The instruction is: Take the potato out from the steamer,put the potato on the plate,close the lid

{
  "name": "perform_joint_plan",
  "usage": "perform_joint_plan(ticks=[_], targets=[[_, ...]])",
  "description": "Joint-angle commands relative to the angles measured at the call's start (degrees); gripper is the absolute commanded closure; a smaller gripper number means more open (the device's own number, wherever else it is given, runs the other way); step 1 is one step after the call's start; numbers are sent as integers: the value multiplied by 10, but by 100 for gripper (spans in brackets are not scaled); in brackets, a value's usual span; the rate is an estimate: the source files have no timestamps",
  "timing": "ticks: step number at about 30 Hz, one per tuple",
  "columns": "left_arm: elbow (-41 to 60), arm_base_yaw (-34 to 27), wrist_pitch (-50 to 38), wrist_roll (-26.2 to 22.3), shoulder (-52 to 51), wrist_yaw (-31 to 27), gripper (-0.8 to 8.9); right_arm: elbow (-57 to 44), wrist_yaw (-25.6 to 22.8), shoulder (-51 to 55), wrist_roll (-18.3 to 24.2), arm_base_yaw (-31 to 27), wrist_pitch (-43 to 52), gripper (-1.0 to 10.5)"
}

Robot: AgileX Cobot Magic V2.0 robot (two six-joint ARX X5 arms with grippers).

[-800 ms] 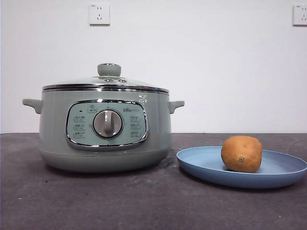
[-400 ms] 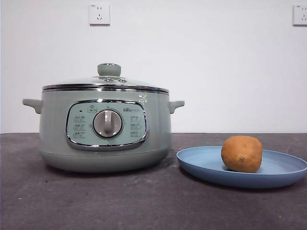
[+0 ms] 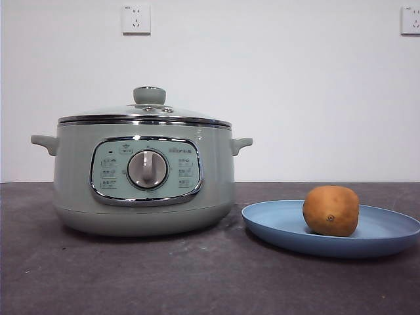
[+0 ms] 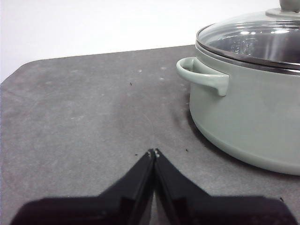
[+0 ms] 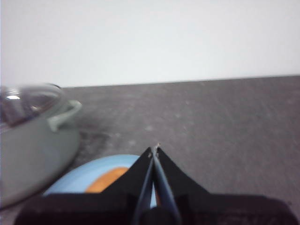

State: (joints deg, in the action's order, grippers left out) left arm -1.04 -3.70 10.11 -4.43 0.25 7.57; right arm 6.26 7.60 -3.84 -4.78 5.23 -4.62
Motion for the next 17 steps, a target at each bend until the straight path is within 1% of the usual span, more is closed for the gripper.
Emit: perform_joint_plan(ticks=[1, 7, 14, 16, 17], targets=[[9, -2, -2, 3, -2, 0, 817, -25, -5, 17, -11, -1, 7, 946], [9, -2, -2, 3, -2, 0, 817, -57, -6, 38, -24, -1, 7, 946], [9, -2, -2, 3, -2, 0, 817, -59, -16, 38, -27, -1, -52, 946], [9, -2, -2, 3, -2, 0, 817, -58, -20, 38, -37, 0, -54, 946], [9, -2, -2, 3, -2, 0, 817, -58, -19, 38, -49, 0, -54, 946]])
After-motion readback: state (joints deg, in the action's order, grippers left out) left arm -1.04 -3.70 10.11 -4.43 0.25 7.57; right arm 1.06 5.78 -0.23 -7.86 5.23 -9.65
